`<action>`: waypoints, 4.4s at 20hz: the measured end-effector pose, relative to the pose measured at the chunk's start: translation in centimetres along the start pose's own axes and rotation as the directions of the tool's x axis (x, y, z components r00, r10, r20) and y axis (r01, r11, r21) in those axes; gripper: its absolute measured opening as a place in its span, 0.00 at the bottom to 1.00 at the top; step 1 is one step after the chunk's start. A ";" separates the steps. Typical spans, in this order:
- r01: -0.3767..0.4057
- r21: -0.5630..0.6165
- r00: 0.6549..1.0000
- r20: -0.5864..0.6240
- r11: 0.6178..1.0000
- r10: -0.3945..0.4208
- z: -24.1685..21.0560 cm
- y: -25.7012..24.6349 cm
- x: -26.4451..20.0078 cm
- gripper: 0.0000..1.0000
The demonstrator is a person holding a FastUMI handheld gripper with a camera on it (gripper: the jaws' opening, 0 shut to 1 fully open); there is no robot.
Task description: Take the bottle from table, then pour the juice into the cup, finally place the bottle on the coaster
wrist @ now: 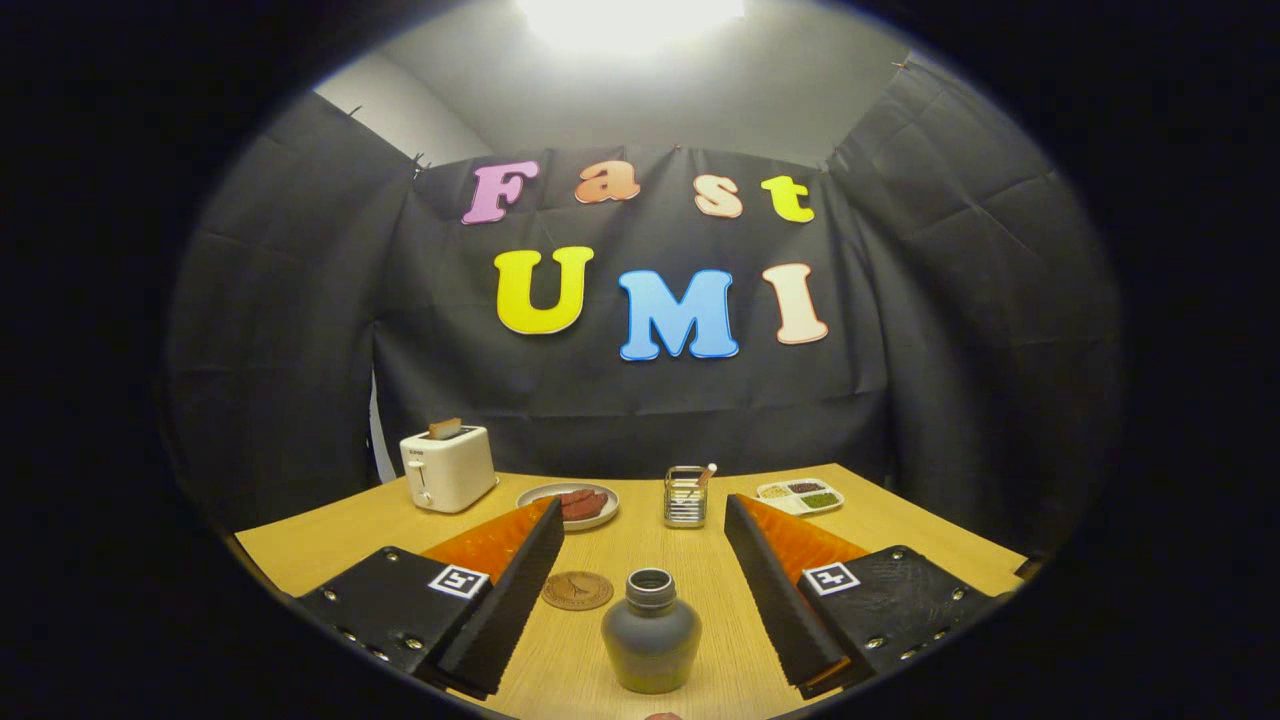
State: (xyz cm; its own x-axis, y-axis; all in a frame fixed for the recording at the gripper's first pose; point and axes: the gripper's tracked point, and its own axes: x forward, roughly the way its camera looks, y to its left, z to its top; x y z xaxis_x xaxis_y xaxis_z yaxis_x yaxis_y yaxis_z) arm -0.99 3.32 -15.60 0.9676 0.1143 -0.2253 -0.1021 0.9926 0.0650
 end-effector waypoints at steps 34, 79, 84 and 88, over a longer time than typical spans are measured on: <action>0.020 -0.029 0.917 -0.398 0.999 -0.030 -15.8 -0.5 0.9 0.75; -0.426 -0.826 0.873 -0.483 0.369 -0.072 -12.4 10.6 4.2 0.75; -0.451 -0.844 0.858 -0.500 0.290 -0.121 -11.9 10.0 4.5 0.75; -0.479 -0.853 0.848 -0.511 0.209 -0.139 -11.7 10.0 4.6 0.75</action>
State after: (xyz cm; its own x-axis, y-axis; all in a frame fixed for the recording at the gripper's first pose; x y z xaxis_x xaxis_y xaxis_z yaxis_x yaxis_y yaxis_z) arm -0.26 14.24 -27.37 0.7171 -0.0210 -0.6966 -0.6817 0.1868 -0.7074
